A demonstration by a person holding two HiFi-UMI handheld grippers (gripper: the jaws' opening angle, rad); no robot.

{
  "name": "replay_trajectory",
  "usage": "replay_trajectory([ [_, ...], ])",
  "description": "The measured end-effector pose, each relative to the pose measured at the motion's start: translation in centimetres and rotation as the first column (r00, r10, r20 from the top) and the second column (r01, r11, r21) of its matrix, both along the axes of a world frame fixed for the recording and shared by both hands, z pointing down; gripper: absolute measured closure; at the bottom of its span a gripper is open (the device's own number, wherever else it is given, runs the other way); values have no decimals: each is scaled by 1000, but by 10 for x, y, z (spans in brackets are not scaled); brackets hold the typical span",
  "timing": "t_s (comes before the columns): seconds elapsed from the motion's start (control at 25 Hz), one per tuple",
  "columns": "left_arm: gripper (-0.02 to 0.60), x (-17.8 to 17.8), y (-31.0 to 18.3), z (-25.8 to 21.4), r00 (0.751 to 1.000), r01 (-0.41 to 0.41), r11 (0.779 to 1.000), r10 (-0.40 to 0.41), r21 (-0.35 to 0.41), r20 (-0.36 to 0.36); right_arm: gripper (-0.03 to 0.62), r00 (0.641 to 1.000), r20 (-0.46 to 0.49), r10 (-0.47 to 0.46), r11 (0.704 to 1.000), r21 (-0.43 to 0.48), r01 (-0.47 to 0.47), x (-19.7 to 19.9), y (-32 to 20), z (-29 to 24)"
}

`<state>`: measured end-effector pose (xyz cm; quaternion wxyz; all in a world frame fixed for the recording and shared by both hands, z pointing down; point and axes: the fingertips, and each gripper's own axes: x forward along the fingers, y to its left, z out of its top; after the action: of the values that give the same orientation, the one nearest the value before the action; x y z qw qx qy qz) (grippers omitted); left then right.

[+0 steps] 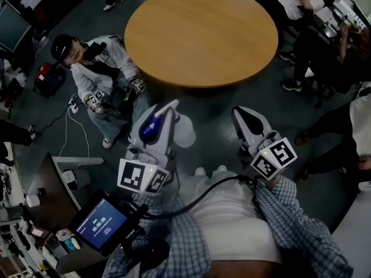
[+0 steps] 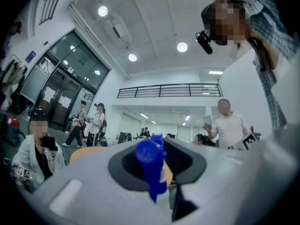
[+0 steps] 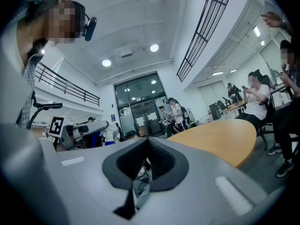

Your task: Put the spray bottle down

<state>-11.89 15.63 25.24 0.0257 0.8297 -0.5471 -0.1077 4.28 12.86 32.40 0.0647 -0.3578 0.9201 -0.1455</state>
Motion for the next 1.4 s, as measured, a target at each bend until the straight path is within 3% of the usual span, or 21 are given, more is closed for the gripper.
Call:
replay_trajectory([
  [1.08, 488, 16, -9, -15, 1000, -12, 1000, 12, -5, 5, 588, 997, 30, 64, 997, -38, -63, 27, -11, -11],
  [1.4, 488, 56, -11, 8, 999, 25, 1000, -24, -7, 44, 588, 997, 42, 63, 997, -47, -61, 77, -6, 22],
])
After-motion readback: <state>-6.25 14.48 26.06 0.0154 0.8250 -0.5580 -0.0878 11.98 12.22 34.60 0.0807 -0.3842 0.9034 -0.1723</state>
